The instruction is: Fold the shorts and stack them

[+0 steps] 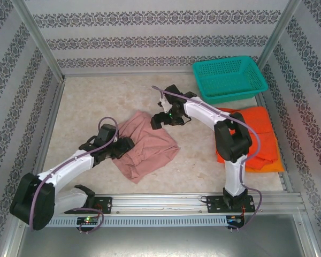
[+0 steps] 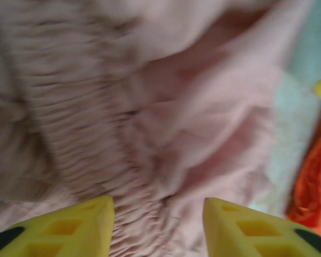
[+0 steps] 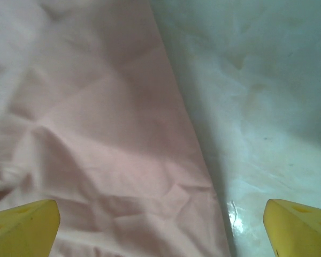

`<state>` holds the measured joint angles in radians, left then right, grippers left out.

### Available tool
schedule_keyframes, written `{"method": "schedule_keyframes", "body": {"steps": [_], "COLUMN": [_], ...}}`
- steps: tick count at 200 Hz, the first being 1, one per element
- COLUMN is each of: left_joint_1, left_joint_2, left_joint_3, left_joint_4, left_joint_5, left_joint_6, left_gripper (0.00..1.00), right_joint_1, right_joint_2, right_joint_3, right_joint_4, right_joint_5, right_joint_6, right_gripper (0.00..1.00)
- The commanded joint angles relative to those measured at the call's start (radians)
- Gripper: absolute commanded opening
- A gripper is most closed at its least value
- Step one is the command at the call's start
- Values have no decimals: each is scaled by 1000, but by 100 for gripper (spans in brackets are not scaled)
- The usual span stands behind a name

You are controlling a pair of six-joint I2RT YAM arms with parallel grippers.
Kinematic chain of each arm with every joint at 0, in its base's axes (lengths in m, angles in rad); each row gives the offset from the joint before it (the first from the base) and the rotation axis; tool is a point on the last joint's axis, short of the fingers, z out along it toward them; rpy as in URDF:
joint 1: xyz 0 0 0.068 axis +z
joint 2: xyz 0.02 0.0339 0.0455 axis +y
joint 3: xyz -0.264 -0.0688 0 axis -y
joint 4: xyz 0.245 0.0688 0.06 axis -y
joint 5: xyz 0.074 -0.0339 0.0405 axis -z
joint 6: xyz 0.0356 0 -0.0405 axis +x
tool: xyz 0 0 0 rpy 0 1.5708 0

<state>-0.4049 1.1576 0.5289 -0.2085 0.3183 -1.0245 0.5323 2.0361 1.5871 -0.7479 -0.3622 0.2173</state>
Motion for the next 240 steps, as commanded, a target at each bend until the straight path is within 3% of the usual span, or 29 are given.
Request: {"method": "schedule_keyframes", "body": {"steps": [1,39,78,110,152,179,198,240], "left_joint_1": [-8,-6,-5,-5,-5,-4,0,6], "left_joint_2": [14,52,113,157,163,127,90,41], "left_joint_3": [-21,-45,-60,-63,-46,-9,5,25], "left_joint_4": [25,36,72,111,134,120,128,153], "left_joint_5": [-71,-97,-103,-103,-105,-116,-117,-112], "left_joint_6": [6,40,51,47,54,82,89,98], "left_gripper": [39,25,21,20,22,37,49,76], "right_joint_1": [-6,-9,2,44,63,64,64,61], "right_joint_2": [66,145,197,216,189,94,12,-156], "right_joint_3": [57,89,93,84,29,-33,-58,-73], "right_joint_4": [-96,-95,-81,-61,-9,14,-14,-153], "right_joint_5": [-80,-134,-207,-210,-108,79,223,540], "right_joint_6": [-80,-91,-74,-50,28,46,43,28], "right_gripper": [97,98,93,75,32,5,0,0]}}
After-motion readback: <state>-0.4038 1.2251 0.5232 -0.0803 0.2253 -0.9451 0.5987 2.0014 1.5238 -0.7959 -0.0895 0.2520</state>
